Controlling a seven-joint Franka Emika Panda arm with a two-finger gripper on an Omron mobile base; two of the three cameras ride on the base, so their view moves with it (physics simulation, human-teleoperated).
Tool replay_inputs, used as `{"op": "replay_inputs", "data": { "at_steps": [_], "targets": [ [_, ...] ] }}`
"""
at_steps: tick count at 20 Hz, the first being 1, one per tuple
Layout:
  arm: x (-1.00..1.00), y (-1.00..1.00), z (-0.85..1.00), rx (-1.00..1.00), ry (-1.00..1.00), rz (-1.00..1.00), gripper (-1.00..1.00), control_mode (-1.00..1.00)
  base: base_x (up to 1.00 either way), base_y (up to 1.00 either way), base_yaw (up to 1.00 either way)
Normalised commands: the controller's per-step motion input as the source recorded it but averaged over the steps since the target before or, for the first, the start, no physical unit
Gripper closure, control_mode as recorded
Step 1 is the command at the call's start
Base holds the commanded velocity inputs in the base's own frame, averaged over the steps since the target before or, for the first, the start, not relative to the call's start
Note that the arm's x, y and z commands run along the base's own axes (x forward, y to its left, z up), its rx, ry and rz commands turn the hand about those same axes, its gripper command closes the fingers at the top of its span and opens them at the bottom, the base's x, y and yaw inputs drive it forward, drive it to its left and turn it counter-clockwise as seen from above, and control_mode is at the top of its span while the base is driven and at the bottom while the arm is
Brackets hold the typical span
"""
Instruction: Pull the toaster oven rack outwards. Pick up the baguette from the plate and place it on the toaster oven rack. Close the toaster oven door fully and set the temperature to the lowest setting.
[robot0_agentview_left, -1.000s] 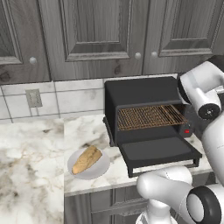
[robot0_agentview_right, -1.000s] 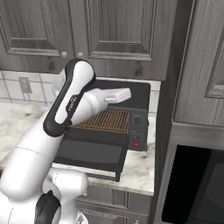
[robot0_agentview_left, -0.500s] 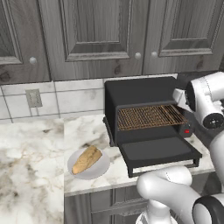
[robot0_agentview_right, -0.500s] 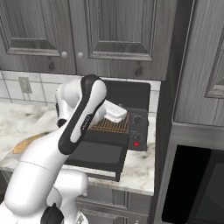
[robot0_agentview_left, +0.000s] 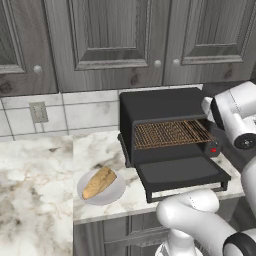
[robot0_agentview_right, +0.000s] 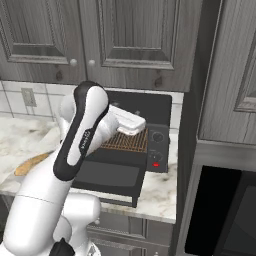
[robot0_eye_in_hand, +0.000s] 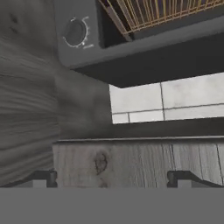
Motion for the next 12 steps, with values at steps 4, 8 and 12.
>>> {"op": "replay_inputs", "data": {
  "at_steps": [4, 8, 12],
  "targets": [
    [-0.01, -0.27, 0.63, -0.72, 0.3, -0.15, -1.0, -1.0, 0.0, 0.0, 0.0],
    [0.0, -0.06, 0.43, -0.82, 0.36, -0.14, -1.0, -1.0, 0.0, 0.0, 0.0],
    [0.0, -0.02, 0.42, -0.81, 0.36, -0.12, -1.0, -1.0, 0.0, 0.0, 0.0]
  ]
}}
